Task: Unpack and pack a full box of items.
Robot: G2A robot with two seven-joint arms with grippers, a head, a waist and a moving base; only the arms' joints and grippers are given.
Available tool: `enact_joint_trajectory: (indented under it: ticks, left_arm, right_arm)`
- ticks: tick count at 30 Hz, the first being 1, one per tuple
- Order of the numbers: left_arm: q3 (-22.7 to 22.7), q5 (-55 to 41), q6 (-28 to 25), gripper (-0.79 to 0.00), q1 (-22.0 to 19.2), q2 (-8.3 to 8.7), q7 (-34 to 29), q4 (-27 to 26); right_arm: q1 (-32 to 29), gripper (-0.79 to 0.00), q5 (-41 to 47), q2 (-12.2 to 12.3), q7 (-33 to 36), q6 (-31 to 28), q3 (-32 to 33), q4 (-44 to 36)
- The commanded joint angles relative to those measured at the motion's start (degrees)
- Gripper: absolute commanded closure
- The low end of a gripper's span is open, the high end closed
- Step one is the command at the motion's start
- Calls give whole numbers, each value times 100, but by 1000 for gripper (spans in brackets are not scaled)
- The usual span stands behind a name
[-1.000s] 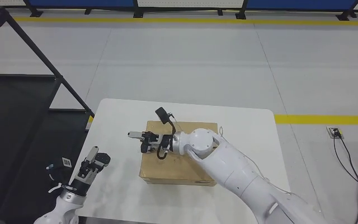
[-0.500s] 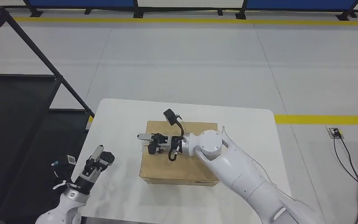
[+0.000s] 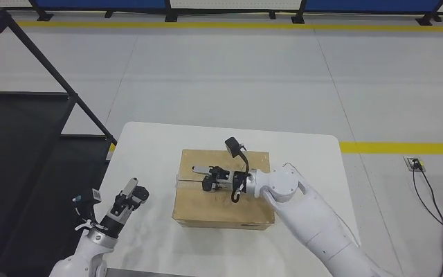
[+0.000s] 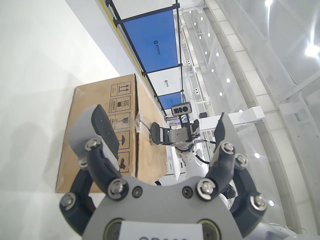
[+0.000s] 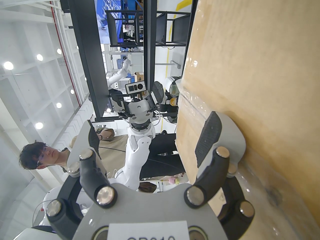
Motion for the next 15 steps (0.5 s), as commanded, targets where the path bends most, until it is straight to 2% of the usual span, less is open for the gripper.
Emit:
enact_joint_trajectory:
  ticks: [1, 15]
  left_arm:
    - [36, 13, -3, -785, -9, -5, 16, -1]
    - [146, 77, 1, -785, -34, -25, 113, -19]
  right_arm:
    - [-136, -785, -99, 79, 42, 131, 180, -202]
    - [-955, -785, -429, 480, 179, 538, 1293, -976]
